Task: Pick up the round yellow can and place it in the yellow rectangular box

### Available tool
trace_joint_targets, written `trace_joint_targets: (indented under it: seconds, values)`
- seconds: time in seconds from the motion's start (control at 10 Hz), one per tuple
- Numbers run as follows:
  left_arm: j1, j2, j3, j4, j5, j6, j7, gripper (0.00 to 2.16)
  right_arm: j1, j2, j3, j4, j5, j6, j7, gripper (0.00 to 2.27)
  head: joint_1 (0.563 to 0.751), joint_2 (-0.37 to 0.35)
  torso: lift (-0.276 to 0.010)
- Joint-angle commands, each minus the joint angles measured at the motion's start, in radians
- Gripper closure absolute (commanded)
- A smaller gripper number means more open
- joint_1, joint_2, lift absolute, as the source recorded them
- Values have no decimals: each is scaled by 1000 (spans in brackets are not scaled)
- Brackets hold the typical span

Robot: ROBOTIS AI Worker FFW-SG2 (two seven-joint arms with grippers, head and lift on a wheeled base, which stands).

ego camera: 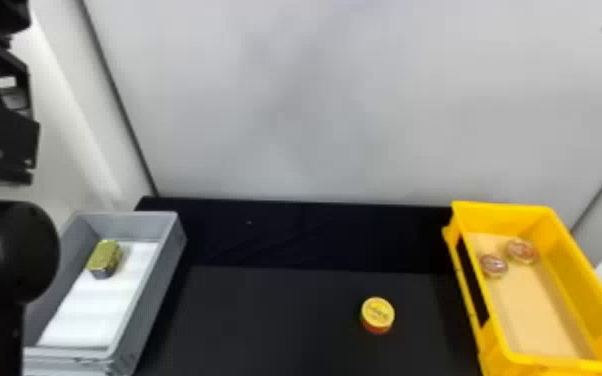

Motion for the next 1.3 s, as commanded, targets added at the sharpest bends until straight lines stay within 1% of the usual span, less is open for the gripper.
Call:
trace_joint_targets:
  seconds: [0.0,0.1,0.2,0.3,0.4,0.5,0.6,0.8,0.9,1.0,1.2]
  values:
    - [-3,0,-5,0,-1,2,1,139,52,102,-48,20,-60,383,82,113,661,54,-2]
    - [-3,0,-9,0,-1,8,2,139,48,129,-63,51,-55,543,169,108,661,54,-2]
    - [-4,0,-10,-2,-1,11,4,139,15,155,-85,89,-27,733,301,102,661,54,-2]
    - [-8,-2,-16,-2,-1,11,7,139,-11,152,-93,155,46,817,551,101,661,54,-2]
    - [-8,-2,-19,-2,-1,15,10,139,-8,138,-97,224,35,810,692,111,661,54,-2]
    - [-8,-6,-21,-2,-1,18,10,139,4,135,-97,252,35,819,755,117,661,54,-2]
    - [-8,-9,-24,-2,-1,19,10,139,25,135,-99,261,35,845,788,117,661,54,-2]
    - [-23,-12,-48,3,-1,31,12,139,64,126,-90,298,35,968,841,117,661,54,-2]
    - [-26,-15,-50,5,-1,31,10,139,91,115,-67,330,35,978,861,117,661,54,-2]
    - [-29,-20,-55,9,-1,31,10,139,122,117,-63,346,37,977,863,117,661,54,-2]
    - [-32,-22,-56,9,-1,30,10,139,162,112,-40,367,49,977,864,117,661,54,-2]
